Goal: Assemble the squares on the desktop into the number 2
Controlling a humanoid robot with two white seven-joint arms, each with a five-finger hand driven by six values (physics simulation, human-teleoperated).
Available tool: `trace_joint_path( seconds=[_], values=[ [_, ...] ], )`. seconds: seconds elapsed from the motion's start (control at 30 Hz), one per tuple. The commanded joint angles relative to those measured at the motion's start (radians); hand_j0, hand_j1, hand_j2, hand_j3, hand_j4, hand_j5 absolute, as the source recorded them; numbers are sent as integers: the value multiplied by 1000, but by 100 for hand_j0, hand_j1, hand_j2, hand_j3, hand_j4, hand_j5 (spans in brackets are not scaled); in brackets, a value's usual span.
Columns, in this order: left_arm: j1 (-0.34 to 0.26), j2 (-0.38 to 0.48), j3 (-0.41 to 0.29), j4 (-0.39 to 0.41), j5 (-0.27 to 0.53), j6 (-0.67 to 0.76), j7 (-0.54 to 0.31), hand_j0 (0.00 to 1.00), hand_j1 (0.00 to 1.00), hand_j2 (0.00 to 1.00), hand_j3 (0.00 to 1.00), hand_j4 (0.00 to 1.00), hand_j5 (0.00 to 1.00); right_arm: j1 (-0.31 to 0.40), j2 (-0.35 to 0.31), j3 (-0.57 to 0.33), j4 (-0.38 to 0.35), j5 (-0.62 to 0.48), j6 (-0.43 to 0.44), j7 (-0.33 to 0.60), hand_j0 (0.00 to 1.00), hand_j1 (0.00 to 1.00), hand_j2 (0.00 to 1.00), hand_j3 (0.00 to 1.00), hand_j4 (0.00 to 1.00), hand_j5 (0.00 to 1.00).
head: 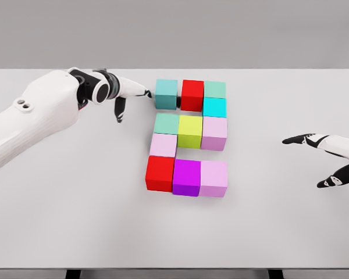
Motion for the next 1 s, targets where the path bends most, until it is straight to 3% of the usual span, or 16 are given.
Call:
trace_joint_path(
  seconds=[0.0, 0.1, 0.27, 0.97],
  values=[
    [0, -2, 1, 12, -9, -1, 0, 100, 100, 100, 100, 100, 100, 0, -2, 0, -1, -7, 3, 0, 100, 100, 100, 100, 100, 100],
    [0, -5, 1, 15, -14, -1, 0, 100, 100, 100, 100, 100, 100, 0, -2, 0, -1, -8, 3, 0, 100, 100, 100, 100, 100, 100],
    [0, -40, 8, 92, -33, -59, 0, 100, 100, 100, 100, 100, 100, 0, -2, 0, -1, -8, 3, 0, 100, 100, 100, 100, 100, 100],
    [-9, -62, 11, 87, -30, -59, 0, 100, 100, 100, 100, 100, 100, 0, -2, 0, -3, -8, 3, 0, 100, 100, 100, 100, 100, 100]
  ],
)
